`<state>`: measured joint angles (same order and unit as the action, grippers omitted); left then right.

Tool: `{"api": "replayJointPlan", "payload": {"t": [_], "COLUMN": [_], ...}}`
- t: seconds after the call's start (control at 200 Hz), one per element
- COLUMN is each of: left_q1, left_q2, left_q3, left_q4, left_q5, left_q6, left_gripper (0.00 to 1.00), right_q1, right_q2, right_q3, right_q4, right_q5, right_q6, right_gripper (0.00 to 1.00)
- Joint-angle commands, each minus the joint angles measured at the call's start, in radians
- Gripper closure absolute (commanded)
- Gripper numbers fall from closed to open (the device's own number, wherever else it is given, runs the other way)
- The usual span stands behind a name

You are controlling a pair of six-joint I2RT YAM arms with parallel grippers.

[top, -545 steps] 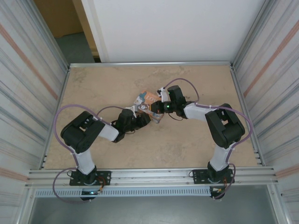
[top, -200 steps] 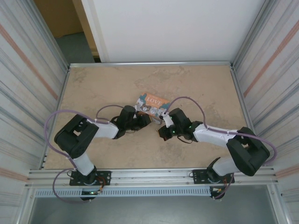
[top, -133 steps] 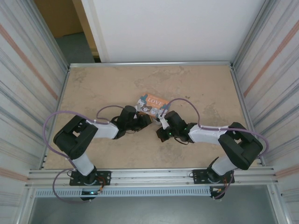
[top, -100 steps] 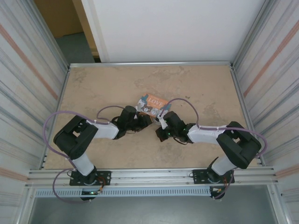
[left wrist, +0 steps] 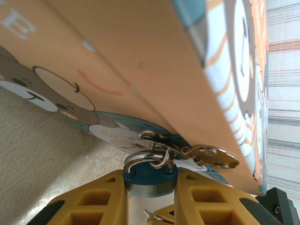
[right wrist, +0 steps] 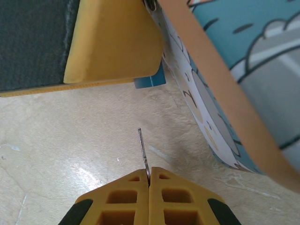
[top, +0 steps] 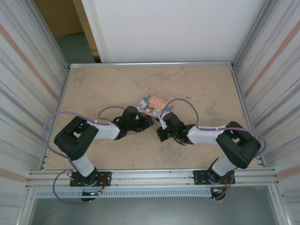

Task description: Unlock the padlock with the key

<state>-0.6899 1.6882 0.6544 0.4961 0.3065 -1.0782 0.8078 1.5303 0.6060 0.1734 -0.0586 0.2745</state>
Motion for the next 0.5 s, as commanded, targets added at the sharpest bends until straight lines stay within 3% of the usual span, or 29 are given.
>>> {"api": "replayJointPlan", "payload": {"t": [0.0,0.496], "left_q1": [-0.013,-0.022], "left_q2": [-0.026,-0.019], "left_q3": [0.031,0.036], "left_q4": [0.01,0.013], "left_q5": [0.015,0.017], "left_q6": [-0.001,-0.003], "left_gripper": [0.75,0.75], "right_q1": [0.008,0.01], "right_q2": [-0.008,-0.026], "right_q3": [0.021,0.04], "right_q4": [0.012,0.005], "right_q5": [0.032,0.045], "right_q6": [-0.035,-0.054], "right_gripper": [1.0,1.0]}}
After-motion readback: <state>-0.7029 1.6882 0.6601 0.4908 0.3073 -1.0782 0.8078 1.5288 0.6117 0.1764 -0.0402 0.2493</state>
